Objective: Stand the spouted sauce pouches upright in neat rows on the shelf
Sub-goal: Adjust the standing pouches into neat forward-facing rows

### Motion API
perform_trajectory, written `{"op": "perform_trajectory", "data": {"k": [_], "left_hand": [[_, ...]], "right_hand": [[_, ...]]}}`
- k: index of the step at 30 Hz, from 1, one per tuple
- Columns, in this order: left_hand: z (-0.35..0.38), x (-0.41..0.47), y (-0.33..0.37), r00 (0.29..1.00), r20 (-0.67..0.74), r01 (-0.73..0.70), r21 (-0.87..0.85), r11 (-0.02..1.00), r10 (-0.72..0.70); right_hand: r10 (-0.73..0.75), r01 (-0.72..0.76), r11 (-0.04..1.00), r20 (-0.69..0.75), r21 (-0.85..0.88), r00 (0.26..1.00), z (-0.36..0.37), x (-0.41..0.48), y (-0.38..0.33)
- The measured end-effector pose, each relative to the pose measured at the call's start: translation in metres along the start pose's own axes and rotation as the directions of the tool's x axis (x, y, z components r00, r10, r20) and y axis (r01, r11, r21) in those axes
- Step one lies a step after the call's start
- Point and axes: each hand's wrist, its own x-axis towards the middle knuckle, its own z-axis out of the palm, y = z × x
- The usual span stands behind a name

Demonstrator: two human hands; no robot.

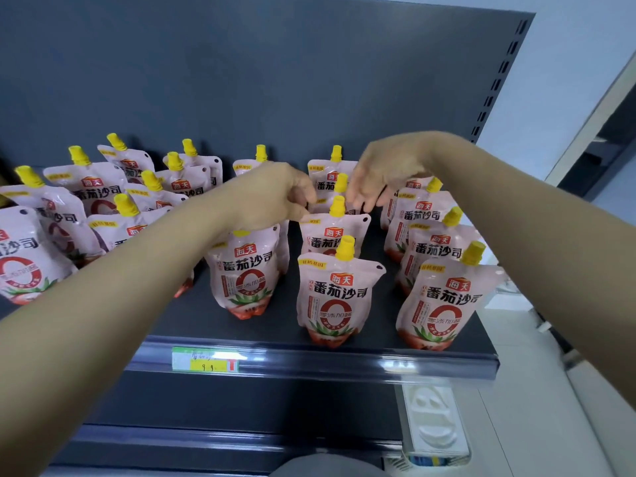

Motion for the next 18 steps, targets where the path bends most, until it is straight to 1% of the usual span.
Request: {"op": "perform_trajectory", "data": {"k": [2,3,5,6,8,10,16,18], "left_hand": [[0.004,0.01,-0.001,0.998,0.063,-0.014,0.096,0.995,0.008],[0.006,0.015,-0.002,0.996,0.093,-0.027,0.132,0.991,0.015],[0.012,0.026,-0.003,0.99,0.139,-0.058,0.199,0.978,0.03],[0.014,0.031,-0.005,0.987,0.155,-0.068,0.23,0.971,0.033],[0.017,0.038,-0.008,0.984,0.179,-0.072,0.255,0.964,0.026],[0.019,0.042,-0.01,0.983,0.184,-0.063,0.252,0.966,0.016],[0.021,0.05,-0.011,0.985,0.174,-0.055,0.26,0.964,0.009],[0.022,0.053,-0.01,0.986,0.165,-0.044,0.256,0.966,0.002]], "right_hand": [[-0.006,0.011,0.999,-0.151,0.036,0.989,-0.005,0.003,-0.001],[-0.003,0.003,1.0,-0.234,0.001,0.972,-0.006,0.008,-0.001],[0.022,-0.068,0.99,-0.342,-0.122,0.939,-0.002,0.017,-0.001],[0.036,-0.111,0.974,-0.356,-0.195,0.934,0.0,0.022,-0.002],[0.034,-0.128,0.948,-0.306,-0.293,0.951,0.006,0.031,-0.001],[0.034,-0.103,0.961,-0.261,-0.255,0.965,0.011,0.036,0.0],[-0.019,-0.066,0.955,-0.28,-0.29,0.96,0.015,0.048,0.005],[-0.019,-0.062,0.959,-0.282,-0.276,0.959,0.011,0.051,0.01]]}}
